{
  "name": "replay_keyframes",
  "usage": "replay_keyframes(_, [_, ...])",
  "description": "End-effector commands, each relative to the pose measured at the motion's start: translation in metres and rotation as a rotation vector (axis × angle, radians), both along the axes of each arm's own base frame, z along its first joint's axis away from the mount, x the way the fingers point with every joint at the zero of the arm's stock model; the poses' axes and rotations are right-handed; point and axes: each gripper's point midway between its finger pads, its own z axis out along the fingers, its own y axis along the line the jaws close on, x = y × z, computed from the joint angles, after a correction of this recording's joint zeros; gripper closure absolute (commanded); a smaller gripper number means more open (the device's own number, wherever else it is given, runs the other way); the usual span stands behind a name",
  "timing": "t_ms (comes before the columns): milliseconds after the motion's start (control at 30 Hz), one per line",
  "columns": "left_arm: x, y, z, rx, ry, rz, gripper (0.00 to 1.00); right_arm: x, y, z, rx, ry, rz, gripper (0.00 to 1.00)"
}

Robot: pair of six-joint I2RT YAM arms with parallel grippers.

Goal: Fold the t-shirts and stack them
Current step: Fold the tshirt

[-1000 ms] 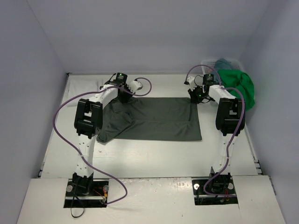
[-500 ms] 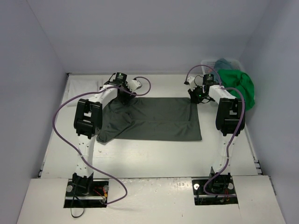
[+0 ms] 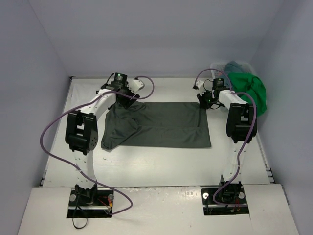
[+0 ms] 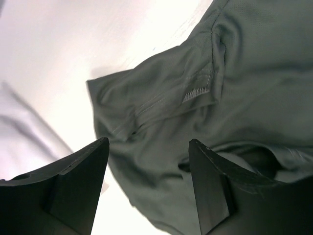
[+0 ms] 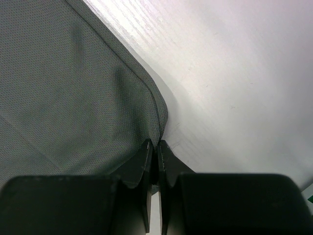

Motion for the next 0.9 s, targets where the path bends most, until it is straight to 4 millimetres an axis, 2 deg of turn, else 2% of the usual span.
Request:
replay_keyframes(0, [-0.004,0.007,0.060,-0.068,-0.104,0.032,0.39,-0.027,0.005,-0.007,0.013,0.092,-0.005,1.00])
replay_keyframes(33, [-0.010,0.008,0.058,-0.082,-0.079,0.027,0.39,-0.027,0.005,-0.006,0.013,0.093,-0.007,1.00])
replay_keyframes(67, [-0.019,0.009,0.056,-0.084,-0.053,0.023,0.39,-0.026,0.004,-0.005,0.007,0.086,-0.013,0.95])
replay_keyframes(100, [-0.022,0.009,0.054,-0.087,-0.041,0.016,0.39,-0.025,0.003,-0.004,0.006,0.085,-0.018,0.88])
replay_keyframes(133, [-0.027,0.010,0.051,-0.087,-0.025,0.009,0.39,-0.025,0.003,-0.003,0.007,0.083,-0.024,0.75])
replay_keyframes(167, [-0.034,0.011,0.045,-0.075,0.003,-0.005,0.39,-0.023,0.003,0.000,0.006,0.075,-0.028,0.71])
replay_keyframes(233, [-0.040,0.013,0.039,-0.067,0.027,-0.011,0.39,-0.022,0.003,0.003,0.011,0.072,-0.034,0.69])
replay_keyframes(267, [-0.042,0.014,0.032,-0.062,0.049,-0.013,0.39,-0.020,0.004,0.005,0.013,0.066,-0.038,0.63])
replay_keyframes(367, [-0.050,0.018,0.016,-0.056,0.111,-0.015,0.39,-0.019,0.004,0.008,0.020,0.061,-0.045,0.60])
replay_keyframes(433, [-0.052,0.020,0.005,-0.050,0.136,-0.012,0.40,-0.019,0.004,0.010,0.020,0.059,-0.050,0.54])
replay_keyframes(700, [-0.051,0.029,-0.023,-0.040,0.198,0.011,0.48,-0.017,0.002,0.018,0.013,0.038,-0.057,0.54])
replay_keyframes(867, [-0.054,0.032,-0.034,-0.043,0.233,0.019,0.49,-0.017,0.003,0.022,0.018,0.031,-0.059,0.55])
